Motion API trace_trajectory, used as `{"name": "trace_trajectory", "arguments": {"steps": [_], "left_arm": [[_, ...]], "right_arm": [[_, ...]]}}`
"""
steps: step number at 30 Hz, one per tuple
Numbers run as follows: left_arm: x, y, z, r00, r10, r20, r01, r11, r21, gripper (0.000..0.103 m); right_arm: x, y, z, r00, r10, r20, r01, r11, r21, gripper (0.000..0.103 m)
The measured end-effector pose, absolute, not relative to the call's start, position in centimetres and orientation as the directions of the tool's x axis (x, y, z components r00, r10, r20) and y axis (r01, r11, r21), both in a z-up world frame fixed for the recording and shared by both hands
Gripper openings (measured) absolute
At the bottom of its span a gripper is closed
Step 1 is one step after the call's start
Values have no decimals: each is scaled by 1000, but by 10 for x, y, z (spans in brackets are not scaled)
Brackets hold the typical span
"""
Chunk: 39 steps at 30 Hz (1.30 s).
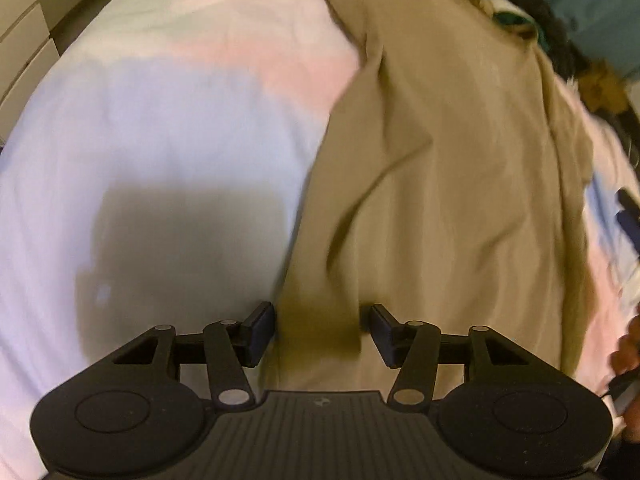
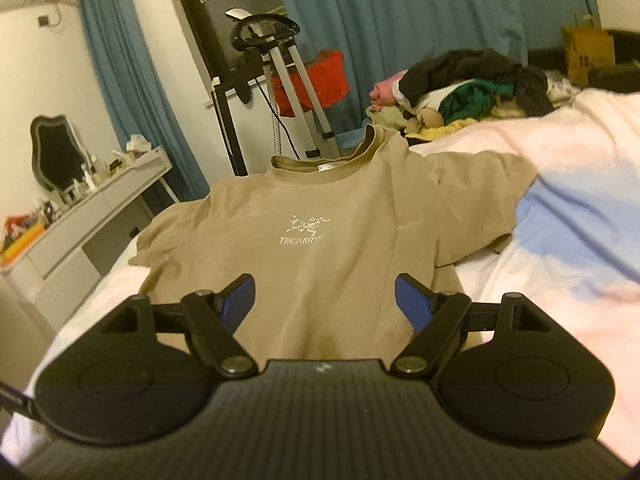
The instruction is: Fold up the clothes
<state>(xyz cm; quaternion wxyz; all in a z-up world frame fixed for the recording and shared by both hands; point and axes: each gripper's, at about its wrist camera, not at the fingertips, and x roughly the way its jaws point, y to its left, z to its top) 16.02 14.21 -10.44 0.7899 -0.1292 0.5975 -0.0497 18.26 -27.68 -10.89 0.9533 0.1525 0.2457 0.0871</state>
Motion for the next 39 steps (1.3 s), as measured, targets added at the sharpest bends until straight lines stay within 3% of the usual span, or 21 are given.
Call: {"name": "trace_trajectory", "arguments": {"steps": [1, 3, 4, 15, 19, 21, 24, 28, 32, 39], "left_arm": [[158, 142, -104, 277, -228, -933, -76, 963, -258, 45], [152, 144, -102, 275, -227, -934, -72, 964, -256, 8], [149, 145, -99, 278, -232, -932, -64, 964, -259, 4], [119, 166, -82, 279, -227, -933, -44, 968, -249, 4], [116, 166, -75, 277, -195, -941, -21, 978, -209, 18], [112, 165, -65, 312, -176, -934, -1, 983, -185, 38], [106, 162, -46, 379, -152, -913, 31, 988, -151, 54], [100, 158, -17, 474, -192, -859, 38, 979, -198, 60], [94, 131, 22, 581, -197, -790, 72, 979, -191, 74], [114, 12, 108, 762, -258, -594, 207, 966, -155, 83]], "right_arm": [[178, -278, -107, 863, 234, -447, -83, 940, 331, 79], [167, -281, -104, 862, 219, -457, -67, 943, 326, 79], [162, -282, -102, 861, 212, -462, -59, 944, 324, 79], [133, -287, -96, 873, 156, -462, -22, 959, 282, 79], [133, -286, -97, 870, 158, -467, -31, 963, 267, 79], [132, -287, -95, 875, 162, -457, -35, 961, 273, 79], [133, -288, -92, 879, 172, -445, -38, 955, 293, 79], [133, -290, -91, 884, 183, -431, -42, 948, 317, 79], [134, -295, -89, 892, 191, -409, -39, 935, 353, 79], [135, -310, -82, 913, 182, -364, -25, 918, 396, 79]]}}
